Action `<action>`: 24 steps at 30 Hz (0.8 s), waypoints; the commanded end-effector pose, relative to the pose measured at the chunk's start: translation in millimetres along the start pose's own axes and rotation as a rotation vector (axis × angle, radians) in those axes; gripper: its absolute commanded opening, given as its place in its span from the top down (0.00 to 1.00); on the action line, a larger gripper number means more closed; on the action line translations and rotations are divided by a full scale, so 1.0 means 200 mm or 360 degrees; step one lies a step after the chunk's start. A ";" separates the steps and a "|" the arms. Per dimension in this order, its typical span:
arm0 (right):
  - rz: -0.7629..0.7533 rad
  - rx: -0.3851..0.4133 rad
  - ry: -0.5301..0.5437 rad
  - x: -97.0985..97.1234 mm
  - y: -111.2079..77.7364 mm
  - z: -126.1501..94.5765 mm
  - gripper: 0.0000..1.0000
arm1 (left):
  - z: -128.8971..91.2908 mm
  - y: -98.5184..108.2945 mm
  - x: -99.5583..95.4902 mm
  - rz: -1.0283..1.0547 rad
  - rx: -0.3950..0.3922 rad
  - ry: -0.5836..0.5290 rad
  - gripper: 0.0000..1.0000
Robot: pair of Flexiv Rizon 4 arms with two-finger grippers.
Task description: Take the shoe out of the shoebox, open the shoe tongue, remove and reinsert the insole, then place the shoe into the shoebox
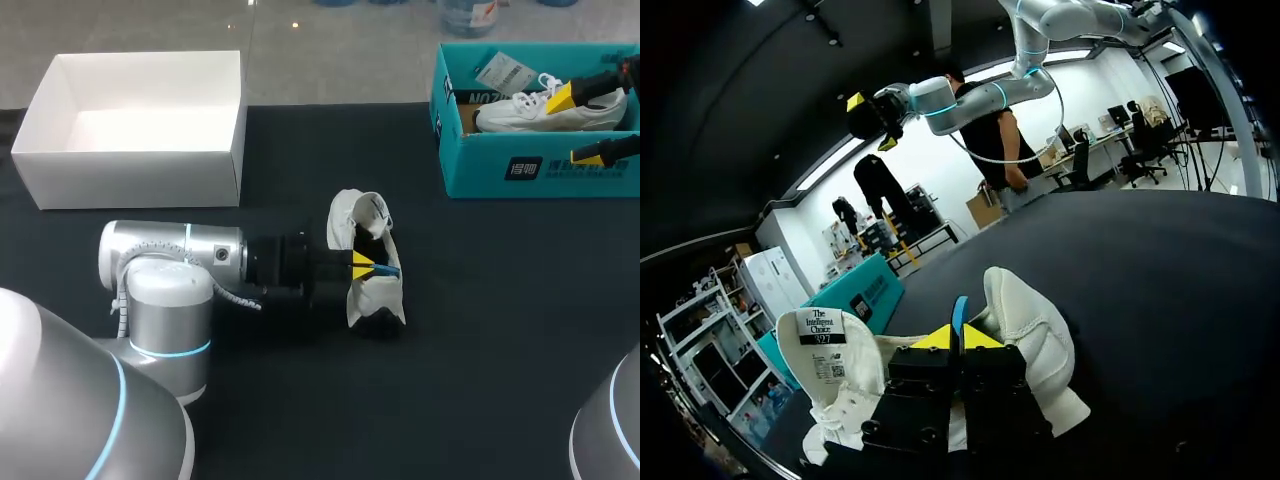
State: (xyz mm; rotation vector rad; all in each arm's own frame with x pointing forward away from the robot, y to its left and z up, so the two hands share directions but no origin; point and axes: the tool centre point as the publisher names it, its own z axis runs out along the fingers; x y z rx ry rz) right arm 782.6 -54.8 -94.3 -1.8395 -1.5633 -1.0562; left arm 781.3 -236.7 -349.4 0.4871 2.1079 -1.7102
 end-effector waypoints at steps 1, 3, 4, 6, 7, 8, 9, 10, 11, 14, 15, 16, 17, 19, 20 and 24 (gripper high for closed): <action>0.0003 -0.0002 -0.0005 0.00 0.00 0.00 0.00 | 0.03 0.04 0.00 -0.0014 -0.0063 0.0028 1.00; 0.0003 -0.0002 -0.0005 0.00 0.00 0.00 0.00 | 0.02 0.06 0.00 -0.0015 -0.0090 0.0017 1.00; 0.0003 -0.0002 -0.0005 0.00 0.00 0.00 0.00 | 0.02 0.07 -0.01 -0.0018 -0.0094 0.0014 1.00; 0.0003 -0.0002 -0.0005 0.00 0.00 0.00 0.00 | 0.01 0.05 -0.01 -0.0021 -0.0093 0.0006 1.00; 0.0003 -0.0002 -0.0005 0.00 0.00 0.00 0.00 | 0.00 0.03 -0.02 -0.0027 -0.0085 0.0005 1.00; 0.0003 -0.0002 -0.0005 0.00 0.00 0.00 0.00 | -0.01 0.02 -0.02 -0.0027 -0.0076 0.0005 0.87; 0.0003 -0.0002 -0.0005 0.00 0.00 0.00 0.00 | -0.01 0.00 -0.02 -0.0026 -0.0060 0.0003 0.59; 0.0003 -0.0002 -0.0005 0.00 0.00 0.00 0.00 | -0.02 -0.02 -0.03 -0.0026 -0.0049 0.0000 0.35; 0.0003 -0.0002 -0.0005 0.00 0.00 0.00 0.00 | -0.03 -0.04 -0.03 -0.0024 -0.0043 0.0000 0.07; 0.0003 -0.0002 -0.0005 0.00 0.00 0.00 0.00 | -0.04 -0.09 -0.04 -0.0025 -0.0013 0.0003 0.00; 0.0003 -0.0002 -0.0005 0.00 0.00 0.00 0.00 | -0.05 -0.10 -0.05 -0.0026 -0.0003 0.0010 0.00; 0.0003 -0.0002 -0.0005 0.00 0.00 0.00 0.00 | -0.05 -0.12 -0.05 -0.0030 0.0003 0.0015 0.00; 0.0003 -0.0002 -0.0005 0.00 0.00 0.00 0.00 | -0.06 -0.13 -0.06 -0.0019 0.0006 0.0028 0.00; 0.0003 -0.0002 -0.0005 0.00 0.00 0.00 0.00 | -0.06 -0.15 -0.08 -0.0005 0.0001 0.0042 0.00; 0.0003 -0.0002 -0.0005 0.00 0.00 0.00 0.00 | -0.06 -0.15 -0.08 0.0001 -0.0003 0.0046 0.00; 0.0003 -0.0002 -0.0005 0.00 0.00 0.00 0.00 | -0.08 -0.18 -0.16 0.0094 -0.0046 0.0085 0.00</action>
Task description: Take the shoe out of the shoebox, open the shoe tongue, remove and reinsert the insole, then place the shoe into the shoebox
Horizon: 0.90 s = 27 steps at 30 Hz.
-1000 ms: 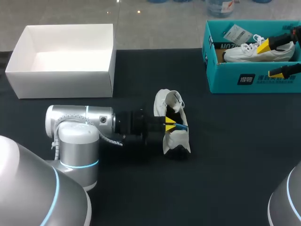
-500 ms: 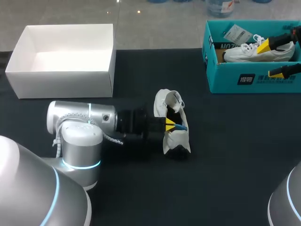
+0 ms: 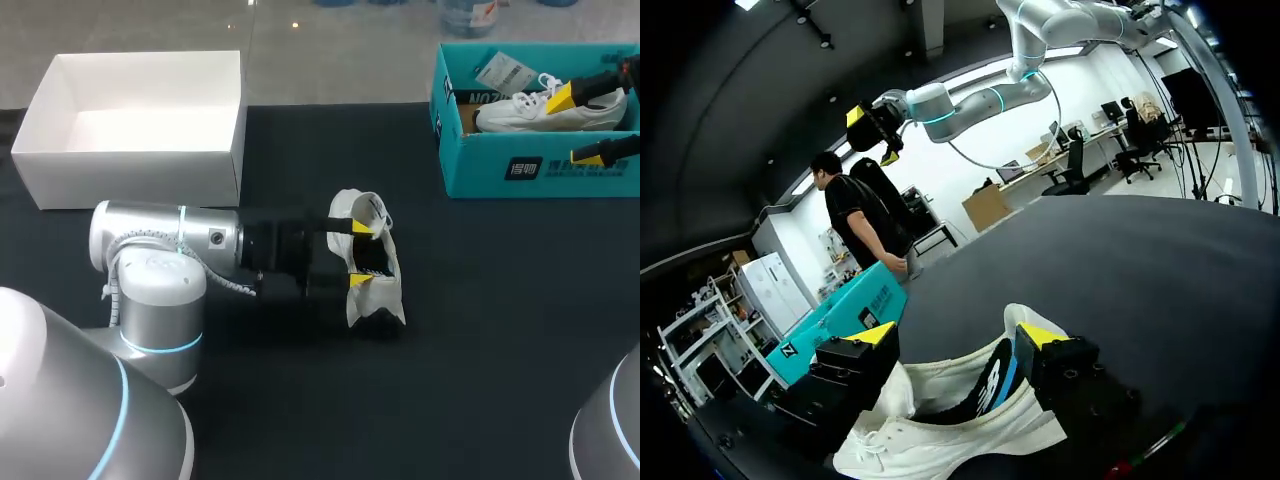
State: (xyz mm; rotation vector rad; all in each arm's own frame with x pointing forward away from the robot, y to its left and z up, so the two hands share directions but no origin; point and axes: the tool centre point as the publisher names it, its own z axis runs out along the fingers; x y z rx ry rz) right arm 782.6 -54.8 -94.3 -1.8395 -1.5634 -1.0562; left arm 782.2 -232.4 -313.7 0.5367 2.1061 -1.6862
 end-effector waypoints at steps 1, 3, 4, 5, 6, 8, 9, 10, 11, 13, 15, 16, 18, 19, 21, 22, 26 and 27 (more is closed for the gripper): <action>0.0003 -0.0002 -0.0005 0.00 0.00 0.00 0.00 | -0.03 -0.04 -0.09 0.0055 -0.0044 0.0065 0.00; 0.0003 -0.0002 -0.0005 0.00 0.00 0.00 0.00 | -0.03 -0.06 -0.13 0.0124 -0.0076 0.0123 0.10; 0.0003 -0.0002 -0.0005 0.00 0.00 0.00 0.00 | -0.04 -0.07 -0.15 0.0156 -0.0097 0.0152 0.33; 0.0003 -0.0002 -0.0005 0.00 0.00 0.00 0.00 | -0.04 -0.07 -0.16 0.0174 -0.0106 0.0179 0.48; 0.0003 -0.0002 -0.0005 0.00 0.00 0.00 0.00 | -0.04 -0.08 -0.17 0.0216 -0.0111 0.0210 0.55; 0.0003 -0.0002 -0.0005 0.00 0.00 0.00 0.00 | -0.04 -0.09 -0.19 0.0283 -0.0133 0.0344 1.00; 0.0003 -0.0002 -0.0005 0.00 0.00 0.00 0.00 | -0.05 -0.10 -0.19 0.0314 -0.0150 0.0402 1.00; 0.0003 -0.0002 -0.0005 0.00 0.00 0.00 0.00 | -0.06 -0.10 -0.19 0.0335 -0.0164 0.0484 1.00; 0.0003 -0.0002 -0.0005 0.00 0.00 0.00 0.00 | -0.06 -0.10 -0.18 0.0343 -0.0173 0.0554 1.00; 0.0003 -0.0002 -0.0005 0.00 0.00 0.00 0.00 | -0.08 -0.10 -0.17 0.0359 -0.0192 0.0666 1.00; 0.0003 -0.0002 -0.0005 0.00 0.00 0.00 0.00 | -0.09 -0.10 -0.17 0.0351 -0.0204 0.0755 1.00; 0.0003 -0.0002 -0.0005 0.00 0.00 0.00 0.00 | -0.09 -0.10 -0.17 0.0345 -0.0204 0.0768 1.00; 0.0003 -0.0002 -0.0005 0.00 0.00 0.00 0.00 | -0.10 -0.09 -0.18 0.0320 -0.0202 0.0803 1.00; 0.0003 -0.0002 -0.0005 0.00 0.00 0.00 0.00 | -0.10 -0.09 -0.19 0.0313 -0.0198 0.0794 1.00; 0.0003 -0.0002 -0.0005 0.00 0.00 0.00 0.00 | -0.09 -0.10 -0.21 0.0209 -0.0181 0.0721 1.00; 0.0003 -0.0002 -0.0005 0.00 0.00 0.00 0.00 | -0.09 -0.10 -0.21 0.0209 -0.0181 0.0721 1.00; 0.0003 -0.0002 -0.0005 0.00 0.00 0.00 0.00 | -0.09 -0.10 -0.21 0.0209 -0.0181 0.0721 1.00; 0.0003 -0.0002 -0.0005 0.00 0.00 0.00 0.00 | -0.09 -0.10 -0.21 0.0209 -0.0181 0.0721 1.00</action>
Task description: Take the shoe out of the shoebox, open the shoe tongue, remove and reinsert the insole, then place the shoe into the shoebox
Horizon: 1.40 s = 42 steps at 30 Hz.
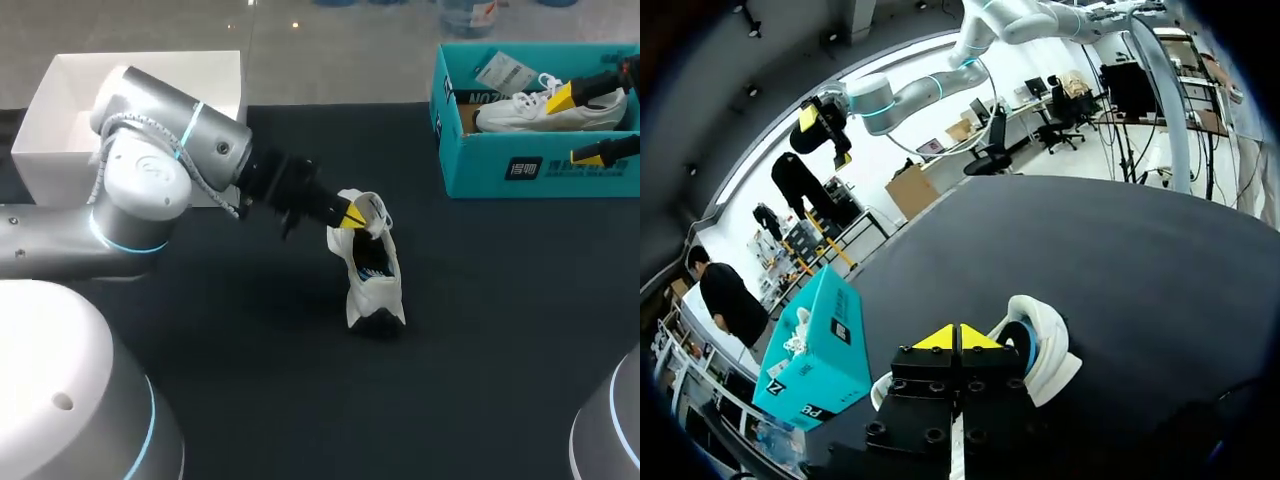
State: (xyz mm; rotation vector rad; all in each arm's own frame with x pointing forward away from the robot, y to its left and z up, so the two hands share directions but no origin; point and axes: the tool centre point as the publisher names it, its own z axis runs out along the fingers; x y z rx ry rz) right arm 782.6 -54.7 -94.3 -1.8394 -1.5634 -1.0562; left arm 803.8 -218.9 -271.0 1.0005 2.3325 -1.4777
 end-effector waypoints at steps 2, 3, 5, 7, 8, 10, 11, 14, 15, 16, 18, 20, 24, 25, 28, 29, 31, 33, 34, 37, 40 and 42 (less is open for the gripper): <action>0.0003 -0.0002 -0.0005 0.00 0.00 0.00 0.00 | 0.01 0.01 -0.02 -0.0001 -0.0002 0.0129 1.00; 0.0003 -0.0002 -0.0005 0.00 0.00 0.00 0.00 | 0.01 0.01 -0.02 -0.0001 -0.0002 0.0129 1.00; 0.0003 -0.0002 -0.0005 0.00 0.00 0.00 0.00 | 0.01 0.01 -0.02 -0.0001 -0.0002 0.0129 1.00; 0.0003 -0.0002 -0.0005 0.00 0.00 0.00 0.00 | 0.01 0.01 -0.02 0.0096 -0.0031 0.0163 1.00; 0.0003 -0.0002 -0.0005 0.00 0.00 0.00 0.00 | 0.02 0.01 -0.03 0.0176 -0.0018 0.0249 1.00; 0.0003 -0.0002 -0.0005 0.00 0.00 0.00 0.00 | 0.01 0.01 -0.06 0.0255 -0.0025 0.0443 1.00; 0.0003 -0.0002 -0.0005 0.00 0.00 0.00 0.00 | 0.00 0.01 -0.07 0.0294 -0.0056 0.0464 1.00; 0.0003 -0.0002 -0.0005 0.00 0.00 0.00 0.00 | 0.01 0.04 -0.10 0.0405 -0.0150 0.0662 1.00; 0.0003 -0.0002 -0.0005 0.00 0.00 0.00 0.00 | 0.01 0.05 -0.10 0.0464 -0.0163 0.0753 1.00; 0.0003 -0.0002 -0.0005 0.00 0.00 0.00 0.00 | 0.01 0.05 -0.10 0.0482 -0.0162 0.0812 1.00; 0.0003 -0.0002 -0.0005 0.00 0.00 0.00 0.00 | 0.01 0.06 -0.08 0.0558 -0.0196 0.0958 1.00; 0.0003 -0.0002 -0.0005 0.00 0.00 0.00 0.00 | 0.00 0.07 -0.06 0.0626 -0.0205 0.1105 1.00; 0.0003 -0.0002 -0.0005 0.00 0.00 0.00 0.00 | -0.03 0.06 -0.05 0.0661 -0.0079 0.1295 1.00; 0.0003 -0.0002 -0.0005 0.00 0.00 0.00 0.00 | -0.03 0.06 -0.05 0.0661 -0.0079 0.1295 1.00; 0.0003 -0.0002 -0.0005 0.00 0.00 0.00 0.00 | -0.03 0.06 -0.05 0.0661 -0.0079 0.1295 1.00; 0.0003 -0.0002 -0.0005 0.00 0.00 0.00 0.00 | -0.03 0.06 -0.05 0.0661 -0.0079 0.1295 1.00; 0.0003 -0.0002 -0.0005 0.00 0.00 0.00 0.00 | -0.03 0.06 -0.05 0.0661 -0.0079 0.1295 1.00; 0.0003 -0.0002 -0.0005 0.00 0.00 0.00 0.00 | -0.03 0.06 -0.05 0.0661 -0.0079 0.1295 1.00; 0.0003 -0.0002 -0.0005 0.00 0.00 0.00 0.00 | -0.01 0.07 -0.04 0.0669 -0.0096 0.1298 1.00; 0.0003 -0.0002 -0.0005 0.00 0.00 0.00 0.00 | 0.07 0.11 -0.02 0.0623 -0.0136 0.1353 1.00; 0.0003 -0.0002 -0.0005 0.00 0.00 0.00 0.00 | 0.12 0.11 0.01 0.0631 -0.0129 0.1383 1.00; 0.0003 -0.0002 -0.0005 0.00 0.00 0.00 0.00 | 0.15 0.12 0.02 0.0633 -0.0134 0.1347 1.00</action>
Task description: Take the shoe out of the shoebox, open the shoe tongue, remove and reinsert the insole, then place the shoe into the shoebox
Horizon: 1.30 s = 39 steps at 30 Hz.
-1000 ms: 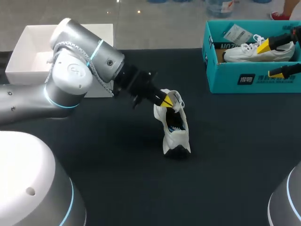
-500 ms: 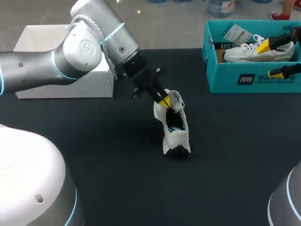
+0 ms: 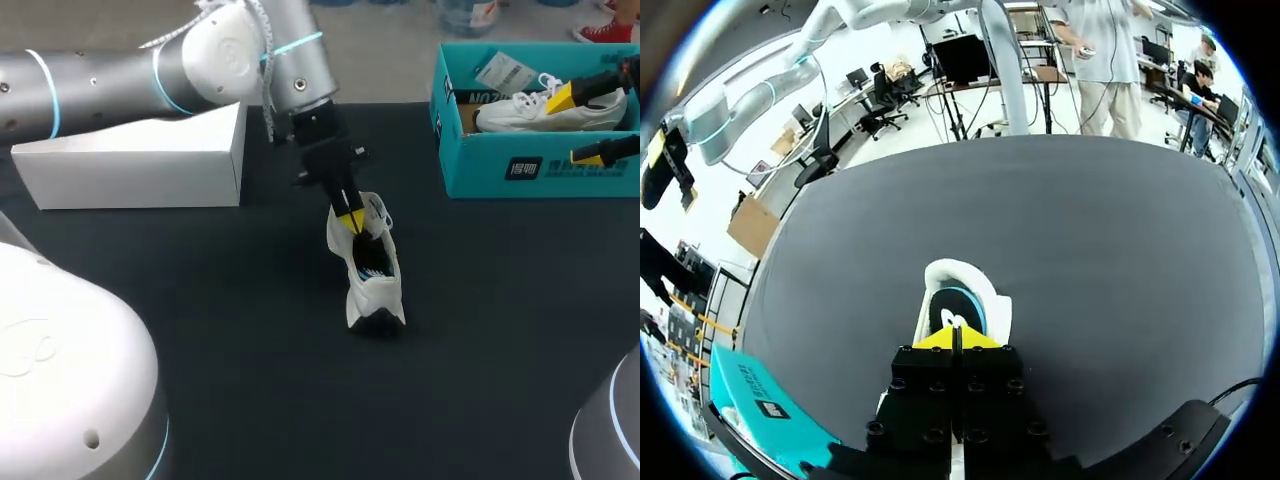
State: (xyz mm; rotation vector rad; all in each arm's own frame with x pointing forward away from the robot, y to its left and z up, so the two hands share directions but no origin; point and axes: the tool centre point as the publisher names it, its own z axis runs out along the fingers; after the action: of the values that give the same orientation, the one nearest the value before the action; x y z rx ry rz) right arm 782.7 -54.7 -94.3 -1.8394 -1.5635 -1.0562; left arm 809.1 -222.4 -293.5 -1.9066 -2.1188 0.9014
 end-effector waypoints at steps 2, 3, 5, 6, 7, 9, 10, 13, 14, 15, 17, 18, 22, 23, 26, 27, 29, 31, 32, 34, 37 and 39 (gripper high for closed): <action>0.0003 -0.0002 -0.0005 0.00 0.00 0.00 0.00 | 0.08 0.05 -0.06 -0.0018 0.0008 0.0195 1.00; 0.0003 -0.0002 -0.0005 0.00 0.00 0.00 0.00 | 0.09 0.06 -0.06 -0.0030 -0.0016 0.0191 1.00; 0.0003 -0.0002 -0.0005 0.00 0.00 0.00 0.00 | 0.11 0.07 -0.07 -0.0040 0.0001 0.0180 1.00; 0.0003 -0.0002 -0.0005 0.00 0.00 0.00 0.00 | 0.11 0.08 -0.06 -0.0045 -0.0002 0.0173 1.00; 0.0003 -0.0002 -0.0005 0.00 0.00 0.00 0.00 | 0.11 0.08 -0.06 -0.0045 -0.0004 0.0173 1.00; 0.0003 -0.0002 -0.0005 0.00 0.00 0.00 0.00 | 0.11 0.09 -0.05 -0.0048 -0.0002 0.0168 1.00; 0.0003 -0.0002 -0.0005 0.00 0.00 0.00 0.00 | 0.12 0.10 -0.05 -0.0048 -0.0002 0.0167 1.00; 0.0003 -0.0002 -0.0005 0.00 0.00 0.00 0.00 | 0.15 0.12 -0.04 -0.0047 -0.0026 0.0173 1.00; 0.0003 -0.0002 -0.0005 0.00 0.00 0.00 0.00 | 0.16 0.13 -0.04 -0.0046 -0.0019 0.0170 1.00; 0.0003 -0.0002 -0.0005 0.00 0.00 0.00 0.00 | 0.17 0.13 -0.03 -0.0052 0.0001 0.0183 1.00; 0.0003 -0.0002 -0.0005 0.00 0.00 0.00 0.00 | 0.20 0.13 -0.03 -0.0052 0.0005 0.0190 1.00; 0.0003 -0.0002 -0.0005 0.00 0.00 0.00 0.00 | 0.21 0.13 -0.02 -0.0057 0.0022 0.0209 1.00; 0.0003 -0.0002 -0.0005 0.00 0.00 0.00 0.00 | 0.25 0.14 0.00 -0.0070 0.0032 0.0225 1.00; 0.0003 -0.0002 -0.0005 0.00 0.00 0.00 0.00 | 0.27 0.14 0.01 -0.0074 0.0033 0.0228 1.00; 0.0003 -0.0002 -0.0005 0.00 0.00 0.00 0.00 | 0.29 0.14 0.02 -0.0076 0.0038 0.0264 1.00; 0.0003 -0.0002 -0.0005 0.00 0.00 0.00 0.00 | 0.30 0.14 0.03 -0.0077 0.0038 0.0276 1.00; 0.0003 -0.0002 -0.0005 0.00 0.00 0.00 0.00 | 0.32 0.15 0.04 -0.0079 0.0038 0.0282 1.00; 0.0003 -0.0002 -0.0005 0.00 0.00 0.00 0.00 | 0.34 0.15 0.05 -0.0084 0.0045 0.0291 1.00; 0.0003 -0.0002 -0.0005 0.00 0.00 0.00 0.00 | 0.35 0.15 0.05 -0.0085 0.0045 0.0295 1.00; 0.0003 -0.0002 -0.0005 0.00 0.00 0.00 0.00 | 0.37 0.15 0.06 -0.0085 0.0050 0.0314 1.00; 0.0003 -0.0002 -0.0005 0.00 0.00 0.00 0.00 | 0.41 0.15 0.07 -0.0084 0.0045 0.0333 1.00; 0.0003 -0.0002 -0.0005 0.00 0.00 0.00 0.00 | 0.42 0.16 0.08 -0.0084 0.0041 0.0339 1.00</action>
State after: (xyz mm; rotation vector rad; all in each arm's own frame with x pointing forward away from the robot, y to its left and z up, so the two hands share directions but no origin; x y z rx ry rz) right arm 782.6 -54.8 -94.3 -1.8395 -1.5634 -1.0562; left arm 792.1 -232.6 -374.7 -1.8345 -2.0155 0.6830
